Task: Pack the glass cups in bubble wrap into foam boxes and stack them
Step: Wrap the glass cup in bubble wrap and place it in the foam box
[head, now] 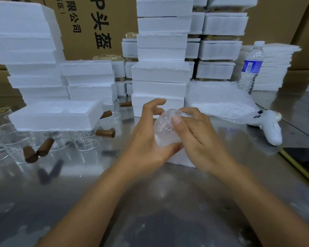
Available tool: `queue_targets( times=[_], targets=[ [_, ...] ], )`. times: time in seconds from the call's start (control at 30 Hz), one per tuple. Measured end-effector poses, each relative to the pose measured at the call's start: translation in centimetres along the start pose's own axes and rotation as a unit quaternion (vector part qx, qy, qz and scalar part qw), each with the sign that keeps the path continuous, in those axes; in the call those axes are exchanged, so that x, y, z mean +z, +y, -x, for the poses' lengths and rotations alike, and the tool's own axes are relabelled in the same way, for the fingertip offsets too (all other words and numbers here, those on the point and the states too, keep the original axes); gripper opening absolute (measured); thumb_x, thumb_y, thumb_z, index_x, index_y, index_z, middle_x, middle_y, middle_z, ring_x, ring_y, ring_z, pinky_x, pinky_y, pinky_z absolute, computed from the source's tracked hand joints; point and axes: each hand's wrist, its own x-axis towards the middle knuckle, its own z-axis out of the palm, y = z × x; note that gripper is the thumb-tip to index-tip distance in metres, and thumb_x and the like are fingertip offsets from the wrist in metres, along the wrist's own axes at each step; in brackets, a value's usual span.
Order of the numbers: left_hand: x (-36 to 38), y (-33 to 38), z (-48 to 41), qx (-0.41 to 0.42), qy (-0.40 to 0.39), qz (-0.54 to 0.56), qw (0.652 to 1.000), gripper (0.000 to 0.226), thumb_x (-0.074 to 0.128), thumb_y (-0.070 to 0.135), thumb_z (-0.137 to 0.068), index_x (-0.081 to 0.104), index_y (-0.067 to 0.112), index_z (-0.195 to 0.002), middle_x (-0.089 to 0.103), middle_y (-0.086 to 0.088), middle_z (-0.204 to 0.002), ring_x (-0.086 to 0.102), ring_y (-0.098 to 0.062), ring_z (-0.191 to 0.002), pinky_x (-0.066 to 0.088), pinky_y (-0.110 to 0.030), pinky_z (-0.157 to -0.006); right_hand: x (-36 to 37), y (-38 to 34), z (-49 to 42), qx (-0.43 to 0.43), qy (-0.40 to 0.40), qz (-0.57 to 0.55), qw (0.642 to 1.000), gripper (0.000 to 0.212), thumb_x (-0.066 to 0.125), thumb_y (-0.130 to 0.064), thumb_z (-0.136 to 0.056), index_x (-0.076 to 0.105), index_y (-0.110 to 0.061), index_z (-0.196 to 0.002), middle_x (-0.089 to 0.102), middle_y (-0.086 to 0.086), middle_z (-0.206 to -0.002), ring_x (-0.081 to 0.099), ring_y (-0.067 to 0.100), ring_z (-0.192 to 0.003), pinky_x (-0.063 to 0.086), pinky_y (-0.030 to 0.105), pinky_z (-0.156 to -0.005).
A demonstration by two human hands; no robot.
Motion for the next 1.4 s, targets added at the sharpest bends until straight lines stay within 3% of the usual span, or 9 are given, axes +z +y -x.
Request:
queue_targets(
  times=[0.2,0.37,0.57,0.77,0.87,0.97,1.07,1.23,1.4],
  targets=[
    [-1.5,-0.5,-0.6,-0.072,0.046,0.081,0.993,0.082,0.081,0.031,-0.071,0.027,0.036,-0.131,0.050,0.008,-0.123,0.051,0.014,-0.103,0.043,-0.005,-0.083,-1.7,0.6,-1.0,0.071,0.178,-0.177,0.965,0.015,0.048,-0.036,-0.092,0.060,-0.043,-0.099,0.063,-0.024,-0.105,0.055,-0.009,-0.102,0.042,0.011,-0.083],
    [-2.3,-1.0,-1.0,-0.113,0.042,0.149,0.981,0.072,0.077,0.031,-0.065,0.038,0.038,-0.124,0.060,0.013,-0.115,0.060,0.008,-0.098,0.050,-0.015,-0.083,-1.8,1.6,-1.2,0.152,0.086,-0.188,0.966,0.013,0.059,-0.028,-0.089,0.066,-0.034,-0.080,0.069,-0.011,-0.082,0.064,0.002,-0.078,0.047,0.015,-0.075],
    [-2.3,-1.7,-1.3,-0.167,0.038,0.169,0.971,0.073,0.079,0.024,-0.064,0.041,0.036,-0.126,0.059,0.007,-0.125,0.061,0.001,-0.107,0.049,-0.023,-0.095,-1.8,1.9,-1.2,0.192,0.108,-0.241,0.945,0.014,0.068,-0.015,-0.084,0.068,-0.025,-0.075,0.068,-0.012,-0.063,0.064,0.004,-0.062,0.054,0.033,-0.084],
    [-2.1,-2.0,-1.0,-0.180,-0.010,0.100,0.979,0.061,0.069,0.008,-0.085,0.040,0.048,-0.120,0.047,0.009,-0.138,0.044,-0.013,-0.129,0.035,-0.041,-0.111,-0.8,2.6,-0.9,0.208,0.081,-0.151,0.963,0.014,0.069,-0.016,-0.084,0.064,-0.026,-0.075,0.067,-0.005,-0.078,0.065,0.002,-0.057,0.051,0.018,-0.070],
    [-2.2,-2.5,-1.0,-0.179,-0.025,0.053,0.982,0.061,0.064,0.007,-0.088,0.037,0.046,-0.127,0.042,0.014,-0.140,0.041,-0.010,-0.130,0.034,-0.030,-0.110,-0.3,2.9,-0.8,0.192,0.057,-0.059,0.978,0.017,0.071,-0.023,-0.082,0.062,-0.033,-0.073,0.067,-0.007,-0.079,0.066,0.008,-0.068,0.043,0.012,-0.062],
    [-2.0,-2.7,-0.9,-0.175,-0.051,-0.011,0.983,0.066,0.060,0.007,-0.090,0.028,0.036,-0.140,0.035,0.012,-0.146,0.035,0.000,-0.122,0.030,-0.002,-0.087,0.1,3.1,-0.5,0.184,0.053,-0.014,0.981,0.020,0.072,-0.026,-0.081,0.060,-0.037,-0.070,0.063,-0.016,-0.075,0.060,-0.002,-0.067,0.038,0.004,-0.058],
    [-2.0,-2.2,-0.8,-0.163,-0.055,-0.049,0.984,0.074,0.058,0.002,-0.088,0.021,0.030,-0.145,0.034,0.012,-0.142,0.033,-0.001,-0.124,0.029,-0.004,-0.087,0.2,3.2,-0.3,0.164,0.052,0.033,0.985,0.015,0.072,-0.029,-0.080,0.060,-0.036,-0.075,0.060,-0.017,-0.082,0.052,-0.014,-0.067,0.034,-0.002,-0.057],
    [-3.7,-0.6,-1.4,-0.087,0.147,-0.091,0.981,0.059,0.056,-0.005,-0.085,0.037,0.024,-0.132,0.043,0.018,-0.122,0.040,0.015,-0.108,0.032,0.003,-0.085,-1.0,3.9,-0.6,0.163,0.116,0.073,0.977,0.012,0.064,-0.024,-0.084,0.060,-0.032,-0.092,0.055,-0.006,-0.101,0.050,-0.004,-0.077,0.033,0.002,-0.066],
    [-5.6,-1.9,-1.1,-0.159,0.259,-0.362,0.881,0.058,0.058,0.004,-0.084,0.038,0.009,-0.138,0.041,-0.014,-0.138,0.024,-0.031,-0.137,0.014,-0.051,-0.116,-1.4,4.8,-0.6,0.290,0.060,0.095,0.950,0.036,0.057,-0.020,-0.087,0.052,-0.019,-0.123,0.045,0.007,-0.129,0.048,0.018,-0.104,0.037,0.029,-0.081]
  ],
)
